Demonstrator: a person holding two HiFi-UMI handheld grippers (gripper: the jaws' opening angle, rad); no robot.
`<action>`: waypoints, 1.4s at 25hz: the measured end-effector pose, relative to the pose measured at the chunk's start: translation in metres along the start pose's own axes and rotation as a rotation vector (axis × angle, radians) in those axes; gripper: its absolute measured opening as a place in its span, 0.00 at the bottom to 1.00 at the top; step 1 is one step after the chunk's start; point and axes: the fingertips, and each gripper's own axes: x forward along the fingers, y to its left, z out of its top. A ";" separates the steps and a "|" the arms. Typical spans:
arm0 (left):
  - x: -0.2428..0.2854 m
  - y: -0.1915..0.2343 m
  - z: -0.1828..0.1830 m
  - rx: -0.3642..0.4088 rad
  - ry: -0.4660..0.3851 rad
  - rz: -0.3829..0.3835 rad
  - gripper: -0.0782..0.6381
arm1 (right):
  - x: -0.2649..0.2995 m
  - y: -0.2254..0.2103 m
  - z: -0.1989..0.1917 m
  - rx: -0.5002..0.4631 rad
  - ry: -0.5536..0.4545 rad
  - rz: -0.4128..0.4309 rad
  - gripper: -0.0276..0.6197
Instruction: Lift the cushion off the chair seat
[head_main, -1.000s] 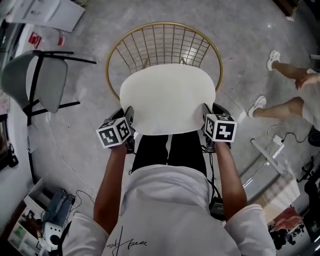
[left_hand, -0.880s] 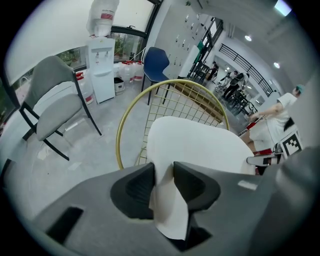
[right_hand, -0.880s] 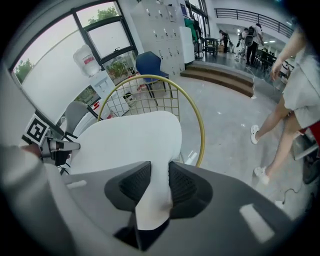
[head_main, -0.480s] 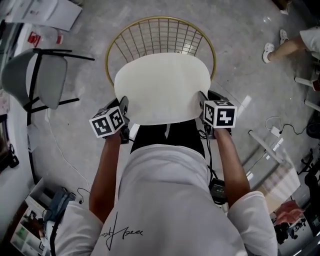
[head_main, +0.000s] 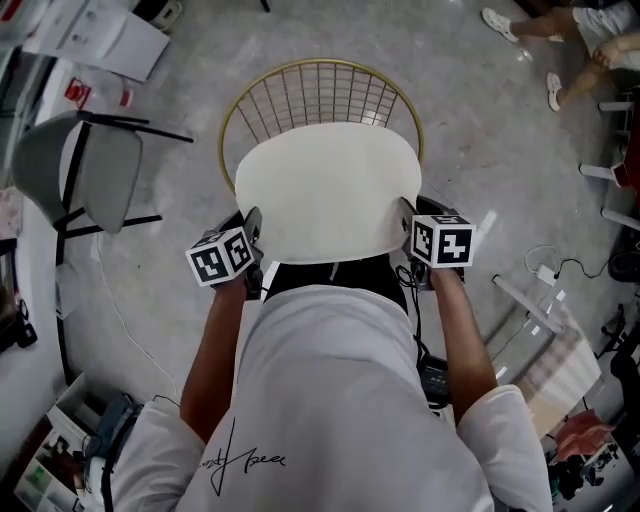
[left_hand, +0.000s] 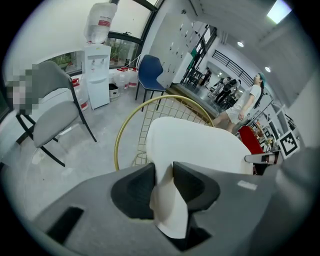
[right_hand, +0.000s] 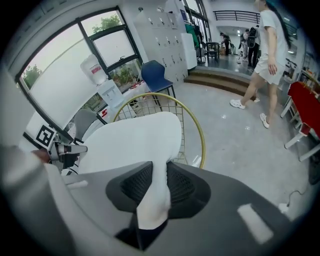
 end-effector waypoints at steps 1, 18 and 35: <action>0.000 -0.003 0.001 0.003 -0.003 -0.003 0.27 | -0.002 -0.002 0.000 0.003 -0.005 0.000 0.19; -0.034 -0.008 0.026 0.035 -0.077 -0.069 0.26 | -0.036 0.021 0.008 0.031 -0.088 0.038 0.17; -0.050 -0.004 0.028 0.058 -0.104 -0.093 0.26 | -0.050 0.038 0.004 0.023 -0.123 0.037 0.15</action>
